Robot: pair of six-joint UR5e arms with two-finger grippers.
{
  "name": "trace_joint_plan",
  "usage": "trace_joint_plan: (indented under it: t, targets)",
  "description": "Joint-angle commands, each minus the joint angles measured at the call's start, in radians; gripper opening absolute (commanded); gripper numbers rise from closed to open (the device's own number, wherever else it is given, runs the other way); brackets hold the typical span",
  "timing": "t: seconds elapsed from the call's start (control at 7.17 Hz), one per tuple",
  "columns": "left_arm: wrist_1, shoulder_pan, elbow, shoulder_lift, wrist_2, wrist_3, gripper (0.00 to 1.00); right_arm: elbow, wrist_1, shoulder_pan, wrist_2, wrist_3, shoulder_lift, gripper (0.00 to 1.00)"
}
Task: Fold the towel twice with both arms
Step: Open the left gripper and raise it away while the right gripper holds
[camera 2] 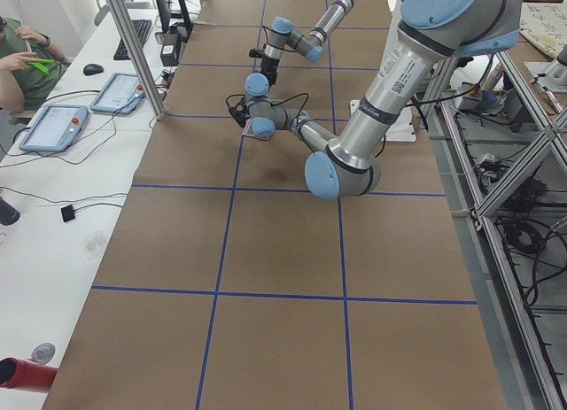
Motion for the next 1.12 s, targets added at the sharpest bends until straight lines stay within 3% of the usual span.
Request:
trace_joint_plan:
  t: [0.0, 0.14, 0.42, 0.56, 0.7, 0.84, 0.98]
  targets:
    - [0.01, -0.058, 0.0, -0.026, -0.013, 0.003, 1.0, 0.005, -0.002, 0.001, 0.004, 0.005, 0.003, 1.0]
    - [0.012, -0.095, 0.0, -0.028, -0.065, 0.009, 1.0, 0.003, -0.006, -0.001, 0.004, 0.002, 0.003, 1.0]
    - [0.018, -0.17, 0.0, -0.028, -0.179, 0.066, 1.0, -0.006, -0.012, -0.001, 0.004, -0.204, -0.005, 0.99]
    - [0.018, -0.175, 0.0, -0.026, -0.182, 0.08, 1.0, -0.026, -0.014, -0.001, 0.004, -0.313, -0.003, 0.99]
    - [0.018, -0.176, 0.0, -0.026, -0.184, 0.08, 1.0, -0.023, -0.015, -0.002, 0.044, -0.326, -0.003, 1.0]
    - [0.02, -0.176, 0.0, -0.026, -0.185, 0.078, 1.0, -0.014, -0.018, 0.001, 0.141, -0.314, -0.003, 1.0]
    - [0.02, -0.178, 0.0, -0.026, -0.185, 0.078, 1.0, 0.023, -0.075, 0.001, 0.155, -0.305, -0.009, 1.0]
